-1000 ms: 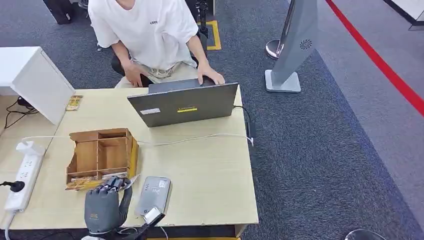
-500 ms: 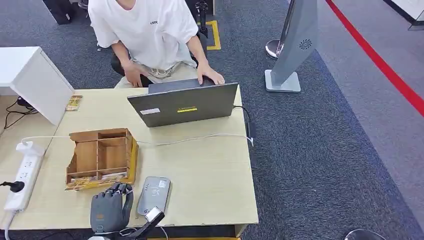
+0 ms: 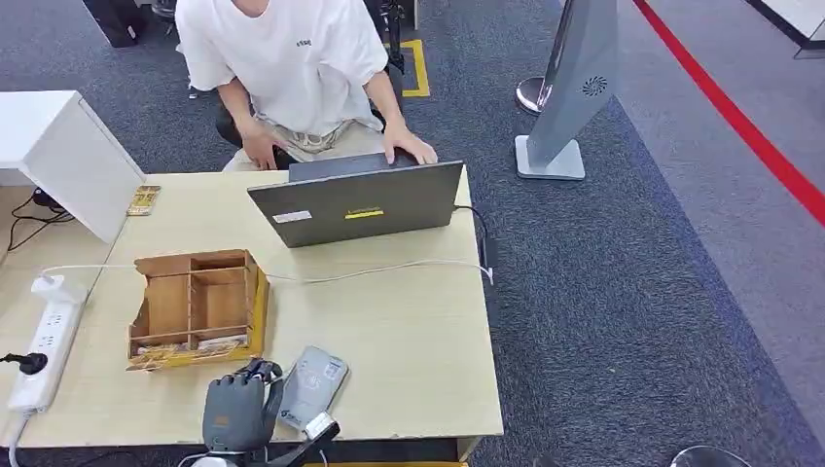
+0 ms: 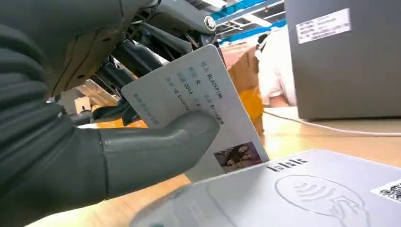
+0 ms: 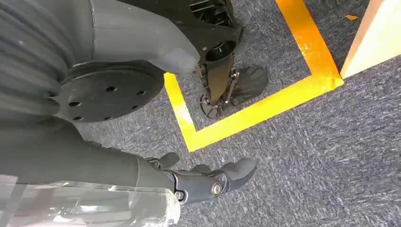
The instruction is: Pass the card to the sensor for recognition and then transmit it.
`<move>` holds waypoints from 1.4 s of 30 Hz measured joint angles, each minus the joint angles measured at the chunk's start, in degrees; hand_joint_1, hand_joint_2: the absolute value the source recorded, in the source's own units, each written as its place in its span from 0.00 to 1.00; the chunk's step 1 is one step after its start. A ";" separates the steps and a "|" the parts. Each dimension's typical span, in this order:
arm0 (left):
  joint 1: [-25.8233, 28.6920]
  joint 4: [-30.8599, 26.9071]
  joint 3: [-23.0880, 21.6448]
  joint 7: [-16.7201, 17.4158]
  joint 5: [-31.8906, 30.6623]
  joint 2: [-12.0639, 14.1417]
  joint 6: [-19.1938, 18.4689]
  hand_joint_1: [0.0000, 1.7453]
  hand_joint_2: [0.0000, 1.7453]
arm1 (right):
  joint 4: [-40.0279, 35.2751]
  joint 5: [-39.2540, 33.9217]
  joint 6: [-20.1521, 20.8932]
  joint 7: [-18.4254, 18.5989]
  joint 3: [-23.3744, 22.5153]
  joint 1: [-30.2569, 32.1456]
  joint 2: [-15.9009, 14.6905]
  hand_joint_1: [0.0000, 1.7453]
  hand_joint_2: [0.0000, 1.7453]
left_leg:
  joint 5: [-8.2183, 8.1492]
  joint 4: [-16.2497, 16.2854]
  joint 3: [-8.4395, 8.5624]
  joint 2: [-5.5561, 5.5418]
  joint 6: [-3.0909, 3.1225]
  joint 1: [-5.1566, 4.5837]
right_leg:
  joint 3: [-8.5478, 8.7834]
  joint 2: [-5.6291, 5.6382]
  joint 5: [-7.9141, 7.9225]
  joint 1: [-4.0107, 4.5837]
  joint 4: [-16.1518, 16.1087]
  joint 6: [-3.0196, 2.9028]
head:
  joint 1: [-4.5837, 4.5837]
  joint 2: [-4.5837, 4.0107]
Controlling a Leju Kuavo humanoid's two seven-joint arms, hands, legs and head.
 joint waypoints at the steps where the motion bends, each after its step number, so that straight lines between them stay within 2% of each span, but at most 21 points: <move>1: 0.00 0.15 -0.50 0.00 -0.02 -0.02 0.00 1.00 1.00 | -0.02 0.11 0.00 0.02 0.20 -0.03 0.00 0.00 1.00 | 0.00 0.00 0.00 0.00 0.00 0.00 | 0.00 0.00 0.00 0.00 0.00 0.00 | 0.00 0.00; 14: 0.12 0.55 -3.36 -0.44 0.00 -0.02 0.02 1.00 1.00 | 0.00 -0.13 -0.18 0.00 0.72 -0.12 0.00 0.00 1.00 | 0.00 0.00 0.00 0.00 0.00 0.01 | 0.00 0.00 0.00 0.00 0.00 0.00 | 0.00 0.00; 21: 0.85 -0.32 -4.35 1.55 -0.39 0.09 0.04 1.00 1.00 | 0.00 -0.50 -0.26 -0.46 0.72 -0.11 0.02 0.00 1.00 | 0.00 0.00 -0.01 0.00 0.00 0.00 | 0.00 -0.01 0.00 0.00 0.00 0.00 | 0.00 0.00; 28: 1.07 -6.65 -7.76 7.57 -2.51 1.99 0.07 1.00 1.00 | 0.00 -1.27 -0.52 -0.39 0.72 -0.09 0.02 0.00 1.00 | 0.00 0.00 0.01 0.00 0.00 0.01 | 0.00 -0.01 0.00 0.00 0.00 0.00 | 0.00 0.00; 34: 0.63 -11.69 -14.53 15.34 -2.67 6.07 0.07 1.00 1.00 | -0.02 -2.14 -0.77 -0.37 0.70 -0.08 0.02 0.00 1.00 | 0.00 0.00 0.01 0.00 -0.01 0.01 | -0.01 0.00 0.00 0.00 0.00 -0.01 | 0.00 0.00; 38: 0.32 -13.31 -17.90 16.41 -2.69 7.78 0.07 1.00 1.00 | -0.02 -2.32 -0.81 -0.22 0.70 -0.07 0.00 0.00 1.00 | 0.00 0.00 0.00 0.00 0.00 0.01 | -0.01 0.00 0.00 0.00 0.00 0.00 | 0.00 0.00; 42: 0.15 -14.19 -19.21 16.55 -2.69 8.66 0.06 1.00 1.00 | -0.02 -2.34 -0.81 -0.17 0.70 -0.06 0.00 0.00 1.00 | 0.00 0.00 0.00 0.01 0.00 0.00 | -0.01 0.00 0.00 0.00 0.00 0.00 | 0.00 0.00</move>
